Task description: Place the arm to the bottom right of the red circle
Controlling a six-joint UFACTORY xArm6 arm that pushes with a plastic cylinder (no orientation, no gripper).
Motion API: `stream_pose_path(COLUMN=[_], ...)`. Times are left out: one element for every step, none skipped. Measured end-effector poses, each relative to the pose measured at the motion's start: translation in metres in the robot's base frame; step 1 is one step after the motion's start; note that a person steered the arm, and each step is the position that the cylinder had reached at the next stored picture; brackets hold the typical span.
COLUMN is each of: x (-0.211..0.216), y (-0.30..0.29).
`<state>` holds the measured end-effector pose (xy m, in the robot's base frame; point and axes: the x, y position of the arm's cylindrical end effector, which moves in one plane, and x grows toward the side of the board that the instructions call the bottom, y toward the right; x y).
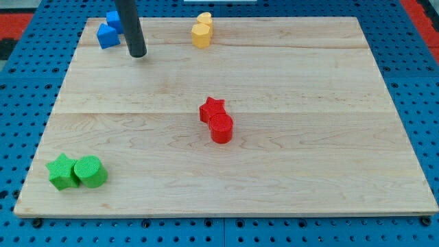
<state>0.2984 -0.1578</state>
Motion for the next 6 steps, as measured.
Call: stream_pose_path(x=[0.017, 0.054, 0.146, 0.161, 0.197, 0.261], y=[0.014, 0.104, 0.165, 0.209, 0.252, 0.271])
